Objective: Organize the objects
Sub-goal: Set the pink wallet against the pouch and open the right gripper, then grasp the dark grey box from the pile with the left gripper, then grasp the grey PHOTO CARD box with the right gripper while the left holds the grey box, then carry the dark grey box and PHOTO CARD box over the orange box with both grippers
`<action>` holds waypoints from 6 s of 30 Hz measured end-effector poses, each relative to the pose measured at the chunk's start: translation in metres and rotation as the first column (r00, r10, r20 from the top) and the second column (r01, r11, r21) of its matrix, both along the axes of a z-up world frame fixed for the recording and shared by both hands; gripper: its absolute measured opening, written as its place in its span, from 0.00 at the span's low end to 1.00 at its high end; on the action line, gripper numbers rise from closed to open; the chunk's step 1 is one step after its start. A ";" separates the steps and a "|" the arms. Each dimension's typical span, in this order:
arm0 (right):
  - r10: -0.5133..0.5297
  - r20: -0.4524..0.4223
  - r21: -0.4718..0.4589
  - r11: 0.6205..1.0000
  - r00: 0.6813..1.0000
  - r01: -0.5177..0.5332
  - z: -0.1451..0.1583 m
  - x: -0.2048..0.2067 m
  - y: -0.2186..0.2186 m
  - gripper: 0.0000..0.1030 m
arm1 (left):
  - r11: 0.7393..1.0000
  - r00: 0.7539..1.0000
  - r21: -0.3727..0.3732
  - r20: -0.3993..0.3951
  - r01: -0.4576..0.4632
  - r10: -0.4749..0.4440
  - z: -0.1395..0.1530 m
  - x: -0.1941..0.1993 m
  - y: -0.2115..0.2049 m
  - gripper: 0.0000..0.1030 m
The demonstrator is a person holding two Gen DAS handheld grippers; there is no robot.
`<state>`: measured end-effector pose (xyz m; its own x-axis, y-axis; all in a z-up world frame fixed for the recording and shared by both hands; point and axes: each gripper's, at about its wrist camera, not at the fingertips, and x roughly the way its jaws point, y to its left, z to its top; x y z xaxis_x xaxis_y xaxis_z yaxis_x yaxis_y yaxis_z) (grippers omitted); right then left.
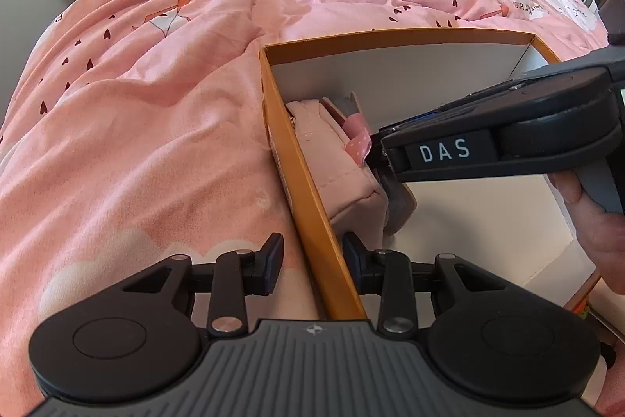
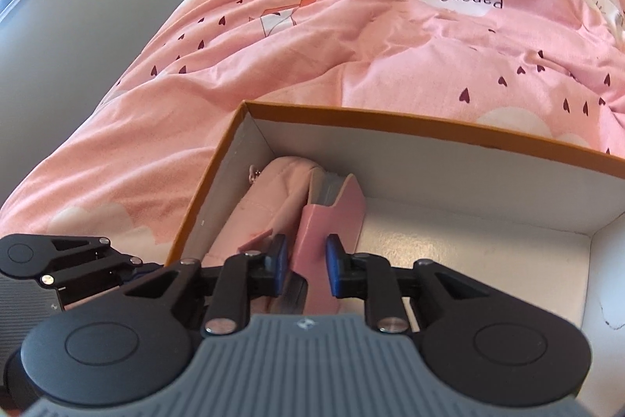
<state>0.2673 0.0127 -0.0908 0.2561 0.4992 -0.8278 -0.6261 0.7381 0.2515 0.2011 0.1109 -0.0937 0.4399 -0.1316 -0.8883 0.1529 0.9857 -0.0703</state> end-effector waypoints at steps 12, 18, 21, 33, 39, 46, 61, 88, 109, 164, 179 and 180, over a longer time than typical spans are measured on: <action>-0.020 -0.011 0.033 0.999 1.000 0.021 0.003 0.002 -0.011 0.26 | 1.000 0.999 -0.007 0.030 -0.013 0.013 0.006 -0.006 0.001 0.56; -0.030 0.016 0.040 0.999 0.999 0.029 0.012 -0.006 -0.022 0.31 | 1.000 0.996 -0.013 0.084 -0.021 0.022 0.024 -0.016 0.000 0.59; -0.032 0.055 0.038 0.999 0.998 0.030 0.022 -0.017 -0.029 0.31 | 1.000 0.992 -0.016 0.124 -0.018 0.020 0.037 -0.025 -0.003 0.59; -0.088 0.200 0.129 0.990 0.976 0.062 0.057 -0.089 -0.088 0.31 | 0.998 0.978 -0.031 0.206 0.046 -0.039 0.075 -0.095 -0.021 0.59; -0.135 0.203 0.106 0.988 0.970 0.115 0.052 -0.132 -0.117 0.31 | 0.997 0.980 0.034 0.181 0.074 -0.079 0.059 -0.132 -0.034 0.62; -0.145 0.174 0.041 0.989 0.974 0.140 0.033 -0.169 -0.131 0.33 | 0.977 0.984 0.177 0.111 0.118 -0.138 0.027 -0.148 -0.045 0.68; -0.113 0.099 -0.094 0.988 0.989 0.122 0.002 -0.170 -0.127 0.51 | 0.949 0.958 0.163 0.055 0.271 -0.283 -0.007 -0.135 -0.043 0.76; 0.031 0.113 -0.328 0.945 0.993 0.008 -0.027 -0.176 -0.126 0.57 | 0.960 0.967 0.132 -0.092 0.248 -0.237 -0.013 -0.149 -0.064 0.46; 0.281 0.239 -0.298 0.932 0.930 -0.205 -0.008 -0.171 -0.118 0.36 | 0.963 0.956 -0.039 -0.110 0.268 -0.271 -0.006 -0.161 -0.063 0.42; 0.213 0.103 -0.053 0.977 0.972 -0.208 0.043 -0.146 -0.148 0.25 | 0.976 0.999 -0.215 0.032 0.040 -0.034 0.057 -0.147 -0.038 0.37; -0.002 0.224 0.056 0.998 0.974 -0.010 0.105 -0.132 -0.168 0.24 | 0.960 0.988 -0.279 0.150 0.014 0.029 0.101 -0.106 -0.060 0.36; -0.024 0.232 0.056 0.998 0.973 0.011 0.105 -0.127 -0.168 0.24 | 0.958 0.988 -0.287 0.149 0.004 0.041 0.100 -0.100 -0.062 0.36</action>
<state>0.1402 -0.1550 0.0143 0.4471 0.5354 -0.7166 -0.6592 0.7387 0.1406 0.1010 0.0489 0.0068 0.5715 -0.3601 -0.7374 0.1654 0.9307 -0.3263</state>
